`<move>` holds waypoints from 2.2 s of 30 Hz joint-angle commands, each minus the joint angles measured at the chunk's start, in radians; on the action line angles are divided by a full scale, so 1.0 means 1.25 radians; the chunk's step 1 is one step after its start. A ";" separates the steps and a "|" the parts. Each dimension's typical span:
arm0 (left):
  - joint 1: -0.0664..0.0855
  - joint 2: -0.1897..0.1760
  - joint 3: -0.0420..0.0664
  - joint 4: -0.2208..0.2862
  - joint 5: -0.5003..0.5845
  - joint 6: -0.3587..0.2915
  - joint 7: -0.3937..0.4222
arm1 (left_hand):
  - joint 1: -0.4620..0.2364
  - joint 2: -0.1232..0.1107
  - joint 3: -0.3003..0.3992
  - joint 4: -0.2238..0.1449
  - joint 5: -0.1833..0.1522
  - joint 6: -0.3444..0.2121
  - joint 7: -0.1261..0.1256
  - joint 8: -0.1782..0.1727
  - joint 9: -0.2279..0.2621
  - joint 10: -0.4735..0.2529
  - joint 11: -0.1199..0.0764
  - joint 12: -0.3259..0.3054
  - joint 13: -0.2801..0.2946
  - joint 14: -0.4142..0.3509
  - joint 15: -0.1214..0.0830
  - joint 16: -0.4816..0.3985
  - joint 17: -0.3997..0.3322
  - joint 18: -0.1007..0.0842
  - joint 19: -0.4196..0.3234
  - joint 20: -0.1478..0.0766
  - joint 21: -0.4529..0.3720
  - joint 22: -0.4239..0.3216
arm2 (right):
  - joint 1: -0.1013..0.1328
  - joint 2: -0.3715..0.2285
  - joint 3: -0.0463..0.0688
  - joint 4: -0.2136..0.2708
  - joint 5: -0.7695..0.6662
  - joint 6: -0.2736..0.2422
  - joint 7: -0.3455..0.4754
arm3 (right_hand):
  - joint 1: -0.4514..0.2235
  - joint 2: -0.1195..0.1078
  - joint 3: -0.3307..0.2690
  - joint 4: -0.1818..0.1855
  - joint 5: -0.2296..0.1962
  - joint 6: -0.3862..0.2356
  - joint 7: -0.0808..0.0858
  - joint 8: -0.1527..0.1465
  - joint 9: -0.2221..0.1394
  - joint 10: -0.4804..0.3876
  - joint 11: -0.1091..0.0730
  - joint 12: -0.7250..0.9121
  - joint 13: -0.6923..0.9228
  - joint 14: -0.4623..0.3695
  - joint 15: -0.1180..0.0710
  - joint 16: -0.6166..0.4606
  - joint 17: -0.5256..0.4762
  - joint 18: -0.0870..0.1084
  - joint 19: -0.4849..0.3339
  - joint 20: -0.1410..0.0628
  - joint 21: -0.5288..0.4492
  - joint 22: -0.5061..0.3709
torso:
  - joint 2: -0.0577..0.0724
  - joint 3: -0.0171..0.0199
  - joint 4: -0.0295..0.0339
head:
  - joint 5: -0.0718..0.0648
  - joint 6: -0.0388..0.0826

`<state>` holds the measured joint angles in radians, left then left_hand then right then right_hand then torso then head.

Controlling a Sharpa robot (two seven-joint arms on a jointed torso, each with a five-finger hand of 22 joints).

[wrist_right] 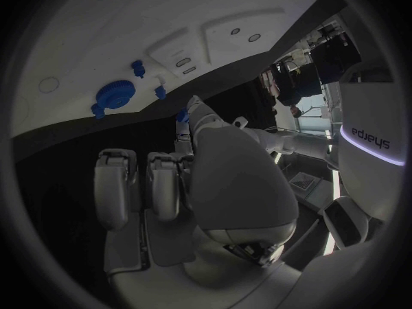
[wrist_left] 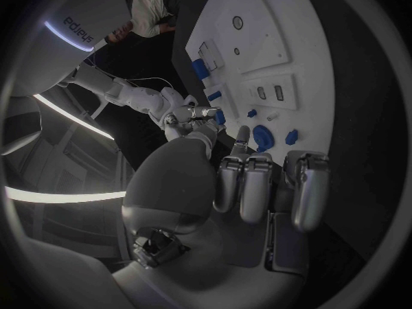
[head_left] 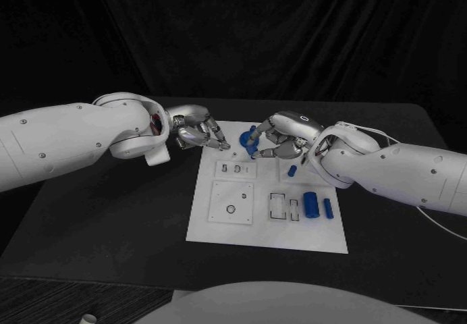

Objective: Assemble the parts on the task board

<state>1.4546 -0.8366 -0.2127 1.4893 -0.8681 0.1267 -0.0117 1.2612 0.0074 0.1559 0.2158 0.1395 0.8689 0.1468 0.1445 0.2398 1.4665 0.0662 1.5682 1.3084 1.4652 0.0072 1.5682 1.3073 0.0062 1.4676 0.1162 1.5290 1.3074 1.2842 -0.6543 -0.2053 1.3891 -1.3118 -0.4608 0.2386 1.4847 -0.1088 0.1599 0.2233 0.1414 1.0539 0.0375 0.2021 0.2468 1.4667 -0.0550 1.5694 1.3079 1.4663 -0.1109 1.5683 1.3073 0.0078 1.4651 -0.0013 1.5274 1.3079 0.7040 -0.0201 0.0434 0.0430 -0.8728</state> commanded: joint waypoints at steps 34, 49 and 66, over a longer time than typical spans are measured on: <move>-0.030 0.054 0.001 -0.029 0.168 -0.054 -0.054 | 0.046 0.021 -0.044 0.027 0.113 0.033 -0.009 0.049 -0.024 0.083 -0.006 0.002 0.210 0.084 0.002 0.002 0.211 0.013 0.030 0.005 -0.025 0.184 | 0.001 0.010 0.000 -0.001 0.095 -0.030 0.033 | -0.005 0.003 -0.005 -0.002 0.004 -0.013 0.004 -0.004 0.024 0.083 0.008 0.001 0.210 0.083 0.009 0.001 0.210 0.005 0.060 0.010 -0.004 0.196 | 0.002 -0.0004 0.0009 | -0.006 0.000; -0.034 0.073 0.001 -0.047 0.166 -0.068 -0.011 | 0.046 0.024 -0.056 0.033 0.086 0.019 -0.007 0.054 -0.029 0.083 -0.004 0.002 0.210 0.084 0.002 0.002 0.211 0.014 0.026 0.004 -0.030 0.183 | 0.001 0.017 0.000 -0.001 0.095 -0.018 0.034 | -0.004 0.005 -0.004 -0.003 0.006 -0.012 0.004 -0.003 0.025 0.083 0.008 0.001 0.210 0.083 0.010 0.001 0.209 0.005 0.060 0.010 -0.004 0.196 | 0.001 -0.0017 0.0033 | -0.010 0.000; -0.036 0.085 0.001 -0.054 0.166 -0.033 0.004 | 0.065 0.027 -0.056 0.021 0.093 0.023 -0.011 0.064 -0.030 0.083 -0.007 0.002 0.210 0.084 0.000 0.002 0.211 0.014 0.027 0.002 -0.031 0.183 | 0.001 0.020 0.000 -0.003 0.095 -0.020 0.034 | -0.003 0.006 -0.004 -0.005 0.007 -0.011 0.005 -0.002 0.026 0.083 0.009 0.001 0.210 0.083 0.010 0.001 0.209 0.005 0.060 0.011 -0.004 0.196 | 0.001 -0.0004 0.0028 | -0.012 0.000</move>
<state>1.4118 -0.7329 -0.2123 1.4215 -0.6715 0.0633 -0.0315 1.3323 0.0405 0.0847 0.2480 0.2507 0.8950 0.1376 0.2207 0.2033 1.4665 0.0662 1.5682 1.3086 1.4652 0.0072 1.5682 1.3073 0.0061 1.4639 0.1198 1.4961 1.3074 1.2842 -0.6304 -0.2053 1.3845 -1.1932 -0.4791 0.2779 1.4853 -0.1094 0.1571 0.2206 0.1455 1.0341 0.0446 0.1961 0.2793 1.4666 -0.0480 1.5693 1.3079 1.4660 -0.1043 1.5683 1.3073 0.0078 1.4648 0.0054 1.5275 1.3073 0.7056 -0.0213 0.0460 0.0297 -0.8729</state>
